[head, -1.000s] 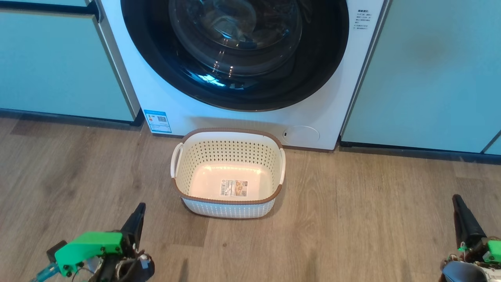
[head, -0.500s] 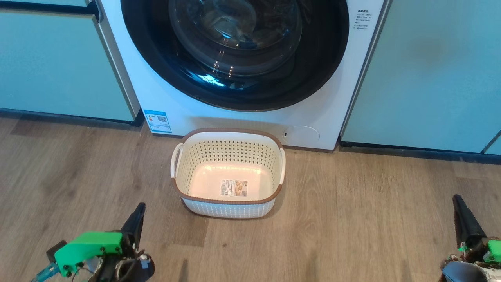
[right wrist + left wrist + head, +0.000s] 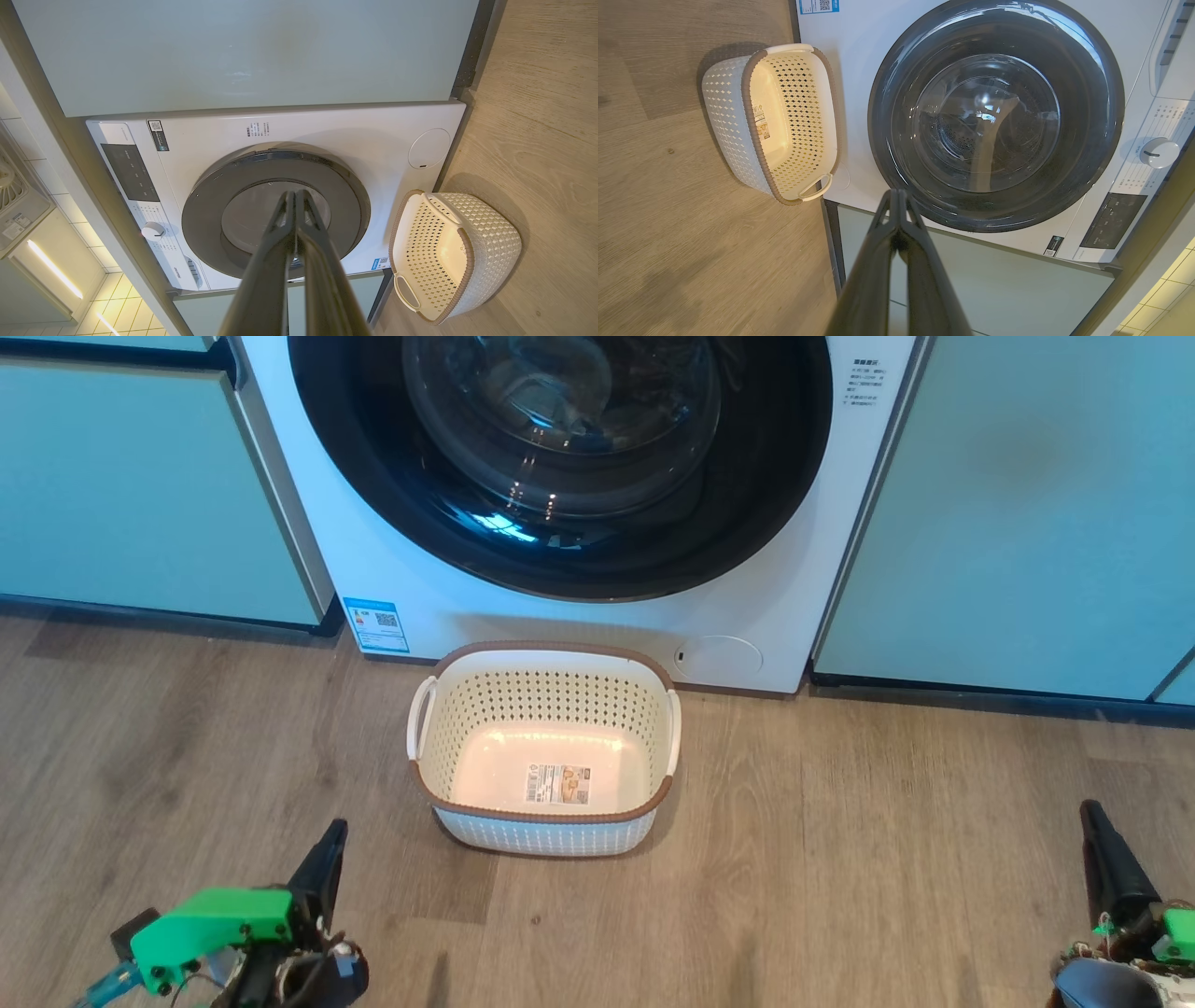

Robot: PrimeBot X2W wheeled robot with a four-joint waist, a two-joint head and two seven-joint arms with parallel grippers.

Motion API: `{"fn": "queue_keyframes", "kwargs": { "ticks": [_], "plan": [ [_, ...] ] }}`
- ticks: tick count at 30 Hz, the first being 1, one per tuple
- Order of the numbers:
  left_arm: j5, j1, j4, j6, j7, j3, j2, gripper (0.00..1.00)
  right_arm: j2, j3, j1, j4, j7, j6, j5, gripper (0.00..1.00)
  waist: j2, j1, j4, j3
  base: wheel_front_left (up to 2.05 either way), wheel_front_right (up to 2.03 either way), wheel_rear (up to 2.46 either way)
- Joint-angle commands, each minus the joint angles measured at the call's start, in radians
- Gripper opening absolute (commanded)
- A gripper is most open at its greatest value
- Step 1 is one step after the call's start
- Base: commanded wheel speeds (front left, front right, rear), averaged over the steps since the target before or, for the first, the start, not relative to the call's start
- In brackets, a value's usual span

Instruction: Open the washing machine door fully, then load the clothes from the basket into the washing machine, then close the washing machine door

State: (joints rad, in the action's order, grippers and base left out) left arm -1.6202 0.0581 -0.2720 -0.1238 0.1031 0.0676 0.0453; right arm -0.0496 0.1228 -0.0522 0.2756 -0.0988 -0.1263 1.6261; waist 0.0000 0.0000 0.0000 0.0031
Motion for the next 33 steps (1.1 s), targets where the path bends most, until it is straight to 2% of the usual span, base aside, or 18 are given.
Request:
{"fn": "queue_keyframes", "kwargs": {
  "ticks": [1,33],
  "plan": [
    [0.007,0.049,0.027,-0.007,0.006,0.041,0.009,0.00,-0.007,-0.017,-0.055,-0.031,-0.008,-0.004,-0.011,0.00,0.0000,0.0000,0.000,0.000,0.00,0.00,0.00],
    [0.009,0.050,0.027,-0.007,0.008,0.044,0.007,0.00,-0.004,-0.013,-0.055,-0.031,-0.011,-0.004,-0.014,0.00,0.0000,0.0000,0.000,0.000,0.00,0.00,0.00]
  ]
}}
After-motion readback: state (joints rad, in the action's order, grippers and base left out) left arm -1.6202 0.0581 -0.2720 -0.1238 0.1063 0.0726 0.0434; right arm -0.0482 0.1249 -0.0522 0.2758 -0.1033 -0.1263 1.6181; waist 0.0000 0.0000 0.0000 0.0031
